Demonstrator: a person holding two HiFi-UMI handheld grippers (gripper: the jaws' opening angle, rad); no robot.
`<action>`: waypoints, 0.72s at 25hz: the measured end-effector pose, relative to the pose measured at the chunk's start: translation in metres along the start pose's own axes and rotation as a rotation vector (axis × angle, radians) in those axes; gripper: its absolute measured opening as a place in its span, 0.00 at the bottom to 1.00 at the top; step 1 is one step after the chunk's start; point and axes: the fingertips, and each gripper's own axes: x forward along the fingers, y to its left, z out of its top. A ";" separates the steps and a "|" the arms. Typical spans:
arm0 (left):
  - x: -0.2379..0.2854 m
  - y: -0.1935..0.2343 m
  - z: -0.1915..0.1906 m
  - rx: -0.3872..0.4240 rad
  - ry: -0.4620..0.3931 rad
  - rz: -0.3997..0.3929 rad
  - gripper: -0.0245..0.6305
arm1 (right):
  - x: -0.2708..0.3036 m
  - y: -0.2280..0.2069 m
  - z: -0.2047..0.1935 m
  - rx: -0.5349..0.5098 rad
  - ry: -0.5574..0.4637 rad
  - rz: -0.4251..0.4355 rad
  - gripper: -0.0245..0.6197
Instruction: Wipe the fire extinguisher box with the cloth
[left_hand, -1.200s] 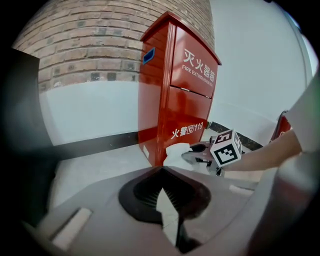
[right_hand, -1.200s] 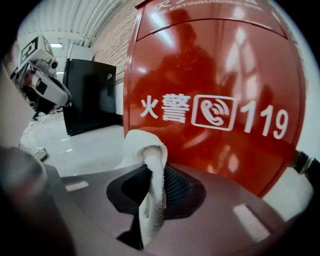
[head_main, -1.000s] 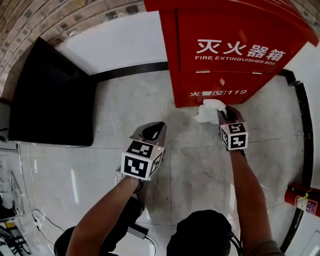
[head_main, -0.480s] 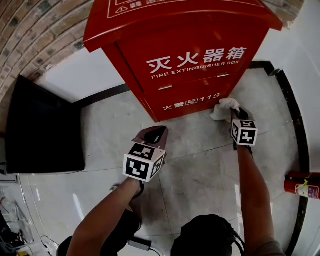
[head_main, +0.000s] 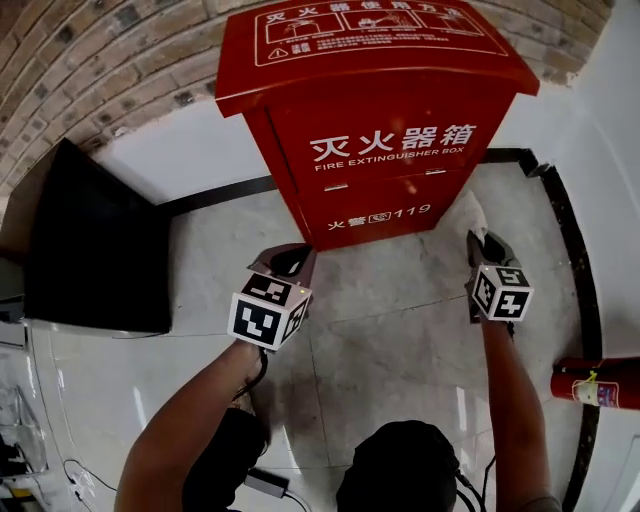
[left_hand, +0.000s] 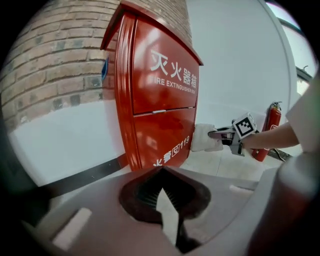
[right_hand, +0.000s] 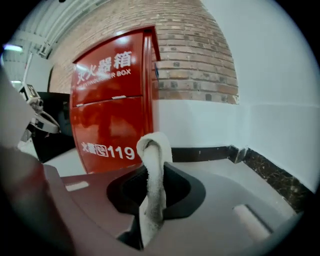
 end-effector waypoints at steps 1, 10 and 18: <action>-0.006 0.001 0.004 0.014 0.000 0.002 0.04 | -0.006 0.014 0.008 -0.004 -0.015 0.036 0.15; -0.066 0.009 0.044 0.060 -0.051 0.045 0.04 | -0.046 0.087 0.063 0.003 -0.103 0.239 0.15; -0.054 -0.068 0.105 -0.022 -0.085 -0.021 0.04 | -0.085 0.027 0.101 0.009 -0.158 0.223 0.15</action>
